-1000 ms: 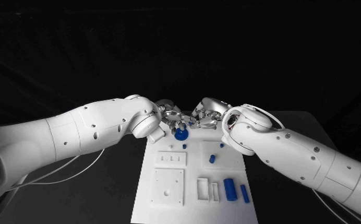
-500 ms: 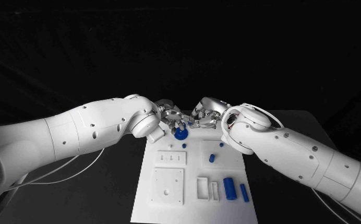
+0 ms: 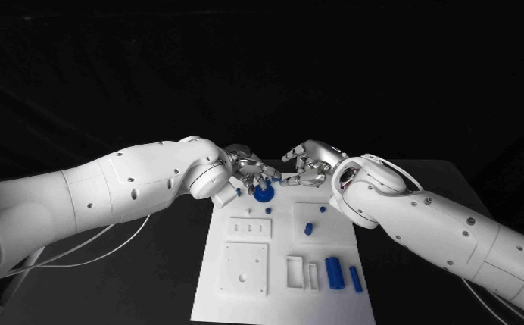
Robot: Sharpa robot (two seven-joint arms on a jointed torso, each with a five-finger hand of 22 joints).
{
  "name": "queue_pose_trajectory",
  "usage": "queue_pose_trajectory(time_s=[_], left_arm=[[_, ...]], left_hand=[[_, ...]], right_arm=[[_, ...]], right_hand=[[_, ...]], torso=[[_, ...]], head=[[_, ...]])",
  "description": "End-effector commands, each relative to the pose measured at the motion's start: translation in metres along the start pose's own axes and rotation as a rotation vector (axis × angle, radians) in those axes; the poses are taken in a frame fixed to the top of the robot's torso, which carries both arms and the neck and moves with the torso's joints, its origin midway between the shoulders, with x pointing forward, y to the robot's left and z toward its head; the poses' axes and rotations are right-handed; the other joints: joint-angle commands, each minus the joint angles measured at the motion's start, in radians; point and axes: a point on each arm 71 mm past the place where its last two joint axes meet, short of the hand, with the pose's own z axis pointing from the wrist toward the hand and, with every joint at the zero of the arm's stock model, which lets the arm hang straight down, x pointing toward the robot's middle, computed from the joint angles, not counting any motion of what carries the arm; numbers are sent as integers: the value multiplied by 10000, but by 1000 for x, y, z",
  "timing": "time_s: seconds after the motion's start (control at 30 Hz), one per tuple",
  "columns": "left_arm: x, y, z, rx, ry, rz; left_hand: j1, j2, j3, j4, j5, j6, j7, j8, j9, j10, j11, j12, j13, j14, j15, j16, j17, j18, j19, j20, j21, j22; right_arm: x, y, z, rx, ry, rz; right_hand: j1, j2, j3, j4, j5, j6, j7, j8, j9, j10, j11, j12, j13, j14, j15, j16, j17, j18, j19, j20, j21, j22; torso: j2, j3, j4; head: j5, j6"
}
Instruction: Assemble the parts on the task board
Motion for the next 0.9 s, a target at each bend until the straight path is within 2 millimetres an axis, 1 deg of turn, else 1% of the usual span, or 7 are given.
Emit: queue_pose_trajectory(time_s=[0.03, 0.2, 0.33, 0.4, 0.57, 0.67, 0.9], left_arm=[[-1, 6, -5, -303, 149, -153], [-7, 17, -12, -619, -62, -143], [-10, 23, -17, -809, -234, -67], [-10, 28, -20, -960, -312, 34], [-4, 41, -24, -1248, -630, 781], [1, 46, -27, -1259, -900, 1551], [14, 57, -29, -1407, -1467, 2628]], left_hand=[[-180, 66, 790, -825, 70, 298, -262, 21, 3947, 65, -11, -69, 35, 11, -71, 22, 33, -61, 37, -18, -93, 98], [-258, 73, 794, -934, 126, 373, -281, -4, 4048, 127, -28, -101, 44, 48, -85, 39, 81, -61, 100, -32, -165, 206], [-297, 63, 808, -1011, 182, 407, -293, -19, 4088, 187, -41, -146, 39, 69, -100, 43, 116, -66, 138, -47, -218, 282], [-304, 57, 804, -1018, 192, 427, -297, -14, 4092, 203, -45, -146, 41, 80, -101, 49, 122, -67, 146, -48, -222, 293], [-384, 39, 761, -1012, 216, 598, -356, 6, 4131, 336, -77, -161, 51, 151, -131, 190, 437, -88, 171, -72, -252, 367], [-403, -3, 744, -1030, 282, 664, -377, -6, 4141, 397, -90, -190, 50, 188, -137, 251, 650, -95, 178, -79, -276, 411], [-441, -141, 735, -878, 591, 916, -465, -6, 4350, 593, -121, -99, 110, 438, -167, 367, 1367, -107, 451, -93, -570, 574]], right_arm=[[-4, -7, -9, -341, -616, 446], [-13, -32, -25, -76, -642, 583], [-21, -52, -34, 276, -819, 612], [-27, -63, -38, 513, -990, 726], [-44, -80, -41, 879, -1577, 1127], [-54, -85, -39, 955, -1939, 1284], [-67, -89, -37, 1000, -2443, 1563]], right_hand=[[218, -112, -121, 225, 118, -95, 13, -51, -12, -118, 2, 123, -180, -103, 41, -12, -87, 117, 31, 84, -224, 367], [319, -166, -496, 346, 767, -91, 14, -50, -12, -198, 8, 209, -337, -153, 50, -29, -182, 122, 27, 94, -486, 395], [375, -114, -496, 322, 1016, 0, 6, -47, -9, -206, -1, 216, -409, -177, 48, -68, -246, 125, 27, 93, -609, 392], [372, -95, -477, 305, 1107, 76, -4, -43, -5, -183, -13, 228, -437, -157, 43, -52, -248, 127, 45, 90, -621, 394], [328, -39, -421, 220, 1423, 239, -18, -39, 2, -161, -32, 236, -508, -147, 27, -55, -279, 127, 94, 74, -644, 401], [259, -3, -555, 192, 1822, 232, -23, -39, 1, -147, -38, 236, -588, -143, 19, -56, -306, 125, 118, 69, -720, 396], [174, 16, -595, 201, 2062, 326, -28, -34, 7, -140, -48, 255, -622, -132, 13, -44, -312, 121, 148, 61, -735, 403]], torso=[[0, 11, -48], [-14, 29, -52], [-32, 7, -60], [-55, 10, -63], [-111, 57, -41], [-131, 86, -28], [-192, 139, 35]], head=[[78, -2], [127, -96], [192, -151], [212, -202], [228, -337], [274, -431], [301, -655]])
